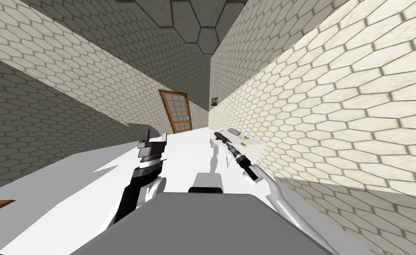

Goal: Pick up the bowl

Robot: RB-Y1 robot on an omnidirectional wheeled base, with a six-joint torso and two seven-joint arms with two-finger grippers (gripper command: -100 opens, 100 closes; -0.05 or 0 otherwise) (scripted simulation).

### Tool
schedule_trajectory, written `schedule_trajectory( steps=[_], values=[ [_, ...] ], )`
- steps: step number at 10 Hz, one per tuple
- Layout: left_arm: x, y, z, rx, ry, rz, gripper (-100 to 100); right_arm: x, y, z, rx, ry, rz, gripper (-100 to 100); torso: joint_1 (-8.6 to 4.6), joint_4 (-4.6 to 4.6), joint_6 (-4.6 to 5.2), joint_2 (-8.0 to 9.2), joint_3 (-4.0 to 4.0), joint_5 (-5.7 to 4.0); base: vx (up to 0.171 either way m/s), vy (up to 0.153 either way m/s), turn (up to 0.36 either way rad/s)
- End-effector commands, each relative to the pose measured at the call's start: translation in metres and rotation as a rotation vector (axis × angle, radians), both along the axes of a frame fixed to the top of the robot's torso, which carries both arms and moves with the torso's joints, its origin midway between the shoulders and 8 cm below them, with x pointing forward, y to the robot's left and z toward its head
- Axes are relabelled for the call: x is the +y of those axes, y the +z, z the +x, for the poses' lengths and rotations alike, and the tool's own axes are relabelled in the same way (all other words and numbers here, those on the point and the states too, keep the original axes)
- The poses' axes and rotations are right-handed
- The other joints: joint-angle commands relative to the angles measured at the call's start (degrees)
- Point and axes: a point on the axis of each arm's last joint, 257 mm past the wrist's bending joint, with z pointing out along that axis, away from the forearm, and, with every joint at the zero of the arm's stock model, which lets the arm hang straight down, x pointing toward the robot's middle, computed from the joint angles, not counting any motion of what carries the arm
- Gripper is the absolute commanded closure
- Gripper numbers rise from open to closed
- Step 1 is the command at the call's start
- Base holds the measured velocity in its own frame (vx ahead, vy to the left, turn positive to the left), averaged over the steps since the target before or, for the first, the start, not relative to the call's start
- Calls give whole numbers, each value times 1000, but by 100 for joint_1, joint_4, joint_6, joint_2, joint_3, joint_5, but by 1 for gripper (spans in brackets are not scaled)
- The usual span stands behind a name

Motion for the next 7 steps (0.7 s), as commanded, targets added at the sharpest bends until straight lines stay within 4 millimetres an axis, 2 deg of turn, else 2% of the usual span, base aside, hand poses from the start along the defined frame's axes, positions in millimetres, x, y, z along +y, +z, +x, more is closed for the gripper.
schedule_trajectory(
  steps=[1, 2, 3, 4, 5, 6, 7],
  values=[
    [0, 0, 0, 0, 0, 0, 0, -9, -11, 2, 24, -2, -62, -100, 0, 0, 0, 0, 0, 0, 8, 69, 84],
    [0, 0, 0, 0, 0, 0, 0, -17, -33, 3, 66, -3, -118, -100, -10, 1, 4, 2, 1, 0, 21, 68, 157],
    [0, 0, 0, 0, 0, 0, 0, -18, -33, 3, 64, -2, -134, -100, -11, 0, 2, -1, 0, -2, 22, 56, 70],
    [0, 0, 0, 0, 0, 0, 0, -29, -54, 2, 106, -3, -200, -100, -16, 0, 5, -1, -1, -2, 23, 66, 135],
    [0, 0, 0, 0, 0, 0, 0, -29, -55, 2, 104, -2, -210, -100, -13, -1, 2, -3, -2, -3, 23, 45, 87],
    [0, 0, 0, 0, 0, 0, 0, -43, -77, -1, 148, -4, -279, -100, -19, 0, 5, -1, -1, -3, 33, 56, 147],
    [0, 0, 0, 0, 0, 0, 0, -43, -77, -1, 145, -3, -288, -100, -17, -1, 3, -4, -3, -3, 35, 53, 75]
  ],
)
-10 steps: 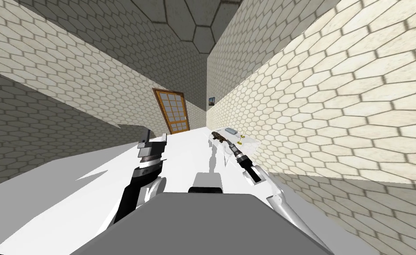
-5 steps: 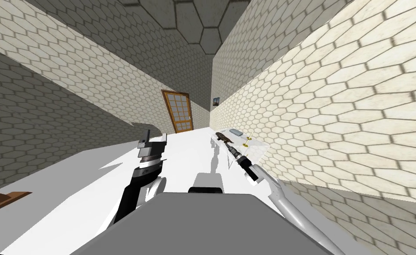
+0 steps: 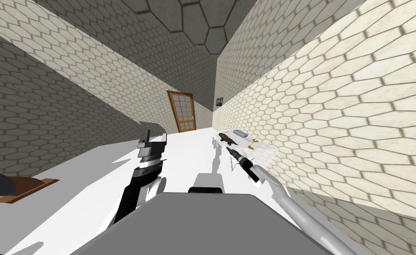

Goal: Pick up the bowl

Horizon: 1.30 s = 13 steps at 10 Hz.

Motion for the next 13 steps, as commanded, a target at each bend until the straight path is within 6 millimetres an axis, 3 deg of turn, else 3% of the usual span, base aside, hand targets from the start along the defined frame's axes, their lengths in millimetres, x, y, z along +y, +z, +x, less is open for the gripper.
schedule_trajectory(
  steps=[1, 2, 3, 8, 9, 10, 12, 13],
  values=[
    [0, 0, 0, 0, 0, 0, 0, -18, -25, -5, 49, -2, -89, -100, 0, 0, 0, 0, 0, 0, 49, 63, 184],
    [0, 0, 0, 0, 0, 0, 0, -18, -25, -5, 48, 0, -96, -100, 2, -1, -3, -5, -2, 1, 39, 49, 59],
    [0, 0, 0, 0, 0, 0, 0, -32, -43, -11, 85, 5, -165, -100, -1, -1, 1, -2, -2, 0, 38, 63, 130],
    [0, 0, 0, 0, 0, 0, 0, -79, -88, -32, 181, 6, -346, -100, -6, -2, -2, -10, -6, -1, 53, 37, 102],
    [0, 0, 0, 0, 0, 0, 0, -102, -105, -44, 226, 13, -427, -100, -9, -2, 3, -7, -4, -2, 62, 36, 114],
    [0, 0, 0, 0, 0, 0, 0, -103, -106, -45, 228, 12, -430, -100, -7, -2, 0, -9, -5, -2, 60, 33, 67],
    [0, 0, 0, 0, 0, 0, 0, -145, -138, -75, 318, 33, -571, -100, -5, -2, -1, -12, -6, -1, 90, 39, 162],
    [0, 0, 0, 0, 0, 0, 0, -153, -138, -77, 325, 30, -592, -100, -7, -4, 0, -21, -12, -1, 81, 17, 53]
  ],
)
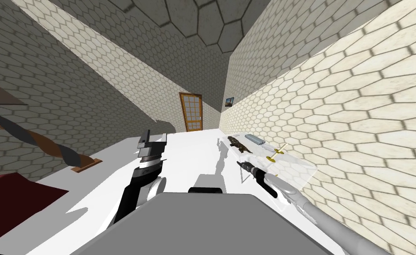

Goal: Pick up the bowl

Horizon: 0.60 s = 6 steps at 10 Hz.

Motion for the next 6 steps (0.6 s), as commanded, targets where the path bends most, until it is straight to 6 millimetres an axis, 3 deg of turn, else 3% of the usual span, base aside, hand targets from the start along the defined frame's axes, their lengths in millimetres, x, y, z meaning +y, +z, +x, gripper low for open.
schedule_trajectory(
  steps=[1, 2, 4, 5, 6],
  values=[
    [0, 0, 0, 0, 0, 0, 0, -30, -16, -20, 60, 11, -97, -100, 0, 0, 0, 0, 0, 0, 75, 13, 98],
    [0, 0, 0, 0, 0, 0, 0, -31, -17, -20, 61, 9, -99, -100, -3, 1, -2, 2, 2, 0, 58, 11, 56],
    [0, 0, 0, 0, 0, 0, 0, -76, -36, -58, 160, 38, -233, -100, -1, 2, -2, 7, 5, 0, 84, 16, 148],
    [0, 0, 0, 0, 0, 0, 0, -81, -37, -60, 165, 32, -240, -100, -3, 0, -2, -3, -1, 0, 91, 3, 31],
    [0, 0, 0, 0, 0, 0, 0, -104, -44, -80, 216, 45, -302, -100, -4, 0, 0, -2, -1, -2, 87, 10, 96]
  ],
)
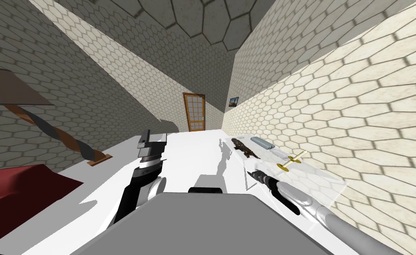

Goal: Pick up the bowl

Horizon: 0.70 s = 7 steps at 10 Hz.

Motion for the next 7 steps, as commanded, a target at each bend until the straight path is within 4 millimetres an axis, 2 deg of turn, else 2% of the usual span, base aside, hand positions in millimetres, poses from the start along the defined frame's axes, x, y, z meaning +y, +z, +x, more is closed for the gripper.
schedule_trajectory(
  steps=[1, 2, 4, 6, 7],
  values=[
    [0, 0, 0, 0, 0, 0, 0, -10, -4, -9, 28, 9, -34, -100, 0, 0, 0, 0, 0, 0, 64, 3, 36],
    [0, 0, 0, 0, 0, 0, 0, -10, -4, -9, 28, 9, -34, -100, -1, 1, 1, 7, 3, 0, 20, -2, -12],
    [0, 0, 0, 0, 0, 0, 0, -52, -14, -50, 131, 33, -142, -100, -1, 4, 0, 18, 10, 0, 68, 4, 108],
    [0, 0, 0, 0, 0, 0, 0, -85, -21, -91, 227, 57, -224, -100, -8, -1, 0, -7, -4, -1, 118, -23, 103],
    [0, 0, 0, 0, 0, 0, 0, -75, -29, -99, 248, 73, -212, -100, -10, -2, -1, -9, -6, 0, 69, -17, 31]
  ],
)
